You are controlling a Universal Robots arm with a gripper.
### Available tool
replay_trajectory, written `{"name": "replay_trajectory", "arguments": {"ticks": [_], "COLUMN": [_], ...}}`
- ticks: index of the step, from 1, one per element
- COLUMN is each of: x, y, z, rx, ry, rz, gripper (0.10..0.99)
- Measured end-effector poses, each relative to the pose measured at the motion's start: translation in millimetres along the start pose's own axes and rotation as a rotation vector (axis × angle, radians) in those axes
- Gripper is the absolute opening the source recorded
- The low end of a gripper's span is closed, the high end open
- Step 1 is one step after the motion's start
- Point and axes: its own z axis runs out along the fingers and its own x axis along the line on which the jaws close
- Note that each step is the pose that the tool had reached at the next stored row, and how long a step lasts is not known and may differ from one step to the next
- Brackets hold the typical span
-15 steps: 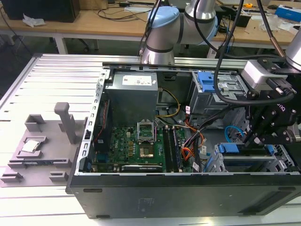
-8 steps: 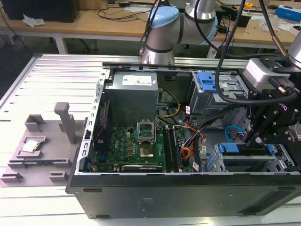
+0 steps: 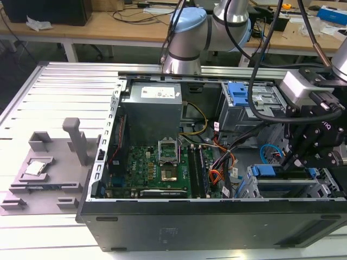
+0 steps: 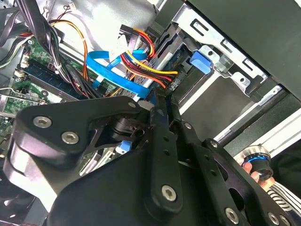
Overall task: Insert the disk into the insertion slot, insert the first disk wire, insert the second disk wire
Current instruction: 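Insert the second disk wire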
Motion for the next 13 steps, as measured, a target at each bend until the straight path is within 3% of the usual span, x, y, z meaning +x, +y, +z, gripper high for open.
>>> {"name": "replay_trajectory", "arguments": {"ticks": [4, 7, 10, 12, 13], "x": [0.0, 0.0, -0.2, 0.2, 0.4], "y": [-0.1, -0.1, 1.4, 2.3, 2.6], "z": [0.7, 0.5, -21.9, -36.5, -40.0], "rx": [0.0, 0.0, 0.0, 0.001, 0.001], "ry": [-0.0005, -0.0005, -0.0005, -0.0004, -0.0003], "rz": [0.0, 0.0, 0.0, 0.0, 0.0], "gripper": [0.165, 0.239, 0.239, 0.106, 0.106]}}
